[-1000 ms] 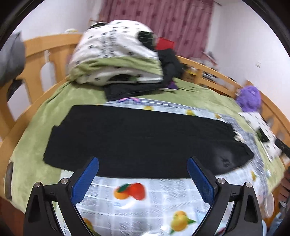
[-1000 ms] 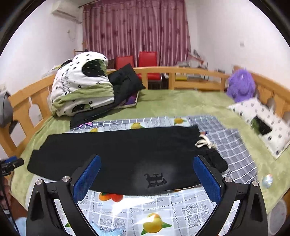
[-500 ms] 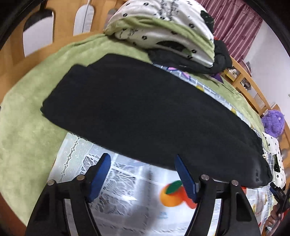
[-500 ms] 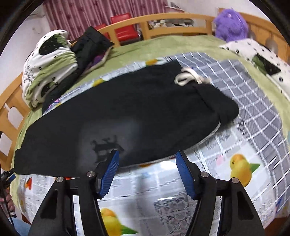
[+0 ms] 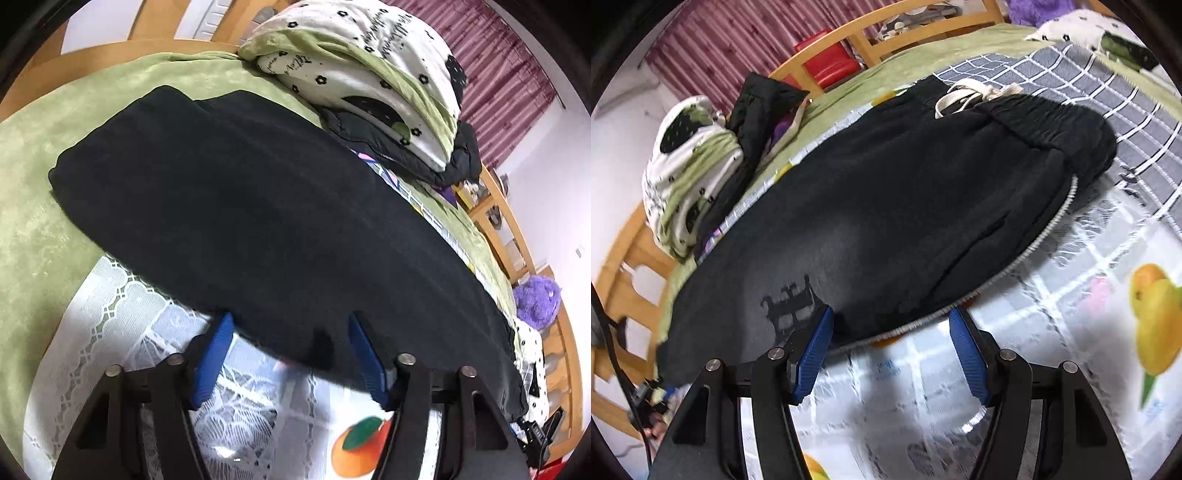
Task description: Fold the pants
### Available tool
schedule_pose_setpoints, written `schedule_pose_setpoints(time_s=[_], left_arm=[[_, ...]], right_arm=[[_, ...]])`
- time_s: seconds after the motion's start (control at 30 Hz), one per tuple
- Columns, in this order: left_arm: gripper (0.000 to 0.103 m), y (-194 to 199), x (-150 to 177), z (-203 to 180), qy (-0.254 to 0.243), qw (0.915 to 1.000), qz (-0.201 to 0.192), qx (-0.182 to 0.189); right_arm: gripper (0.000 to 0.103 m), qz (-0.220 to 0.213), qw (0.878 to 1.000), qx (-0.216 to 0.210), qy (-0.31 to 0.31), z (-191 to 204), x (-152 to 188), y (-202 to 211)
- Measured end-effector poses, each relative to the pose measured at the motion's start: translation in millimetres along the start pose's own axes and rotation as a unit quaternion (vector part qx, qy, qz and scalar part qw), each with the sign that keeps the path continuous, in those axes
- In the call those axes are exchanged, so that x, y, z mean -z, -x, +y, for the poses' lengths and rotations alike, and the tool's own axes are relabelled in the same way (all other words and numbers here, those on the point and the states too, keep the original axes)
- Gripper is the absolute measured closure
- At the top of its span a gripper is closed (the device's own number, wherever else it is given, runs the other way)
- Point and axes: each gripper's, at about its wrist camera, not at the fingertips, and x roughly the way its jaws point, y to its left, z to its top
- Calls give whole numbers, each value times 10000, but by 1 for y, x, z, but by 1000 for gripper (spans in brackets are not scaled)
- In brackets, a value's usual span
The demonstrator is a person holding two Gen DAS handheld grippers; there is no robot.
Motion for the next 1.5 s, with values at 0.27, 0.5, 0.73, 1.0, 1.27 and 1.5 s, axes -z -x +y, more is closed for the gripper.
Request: schedule_pose_setpoints(time_s=[0.27,0.5,0.73,1.0,1.27,1.5], left_arm=[[66,5,-1,6,206,9994,206,-190],[62,-12,-11,-7,395,9982,49,-445],[95,-1,-22,-27,-351,9962,-139,-779],[95,13,-84,-73,-815,9941,-651,-310],[95,-37,-155,-137,-1489,9791,-1326,-413],[84,-123,-182,-142,-1185,9851,-918,-845]], right_arm=[[37,59,9998,74,176,18,-11,-24],[47,-12,9996,222,194,28,-12,-32],[84,-251,9952,629,700,49,-12,-22],[86,-543,9932,122,1023,82,-67,-4],[87,-851,9886,-24,1241,119,-159,-43],[76,117,9947,256,984,115,-210,-157]])
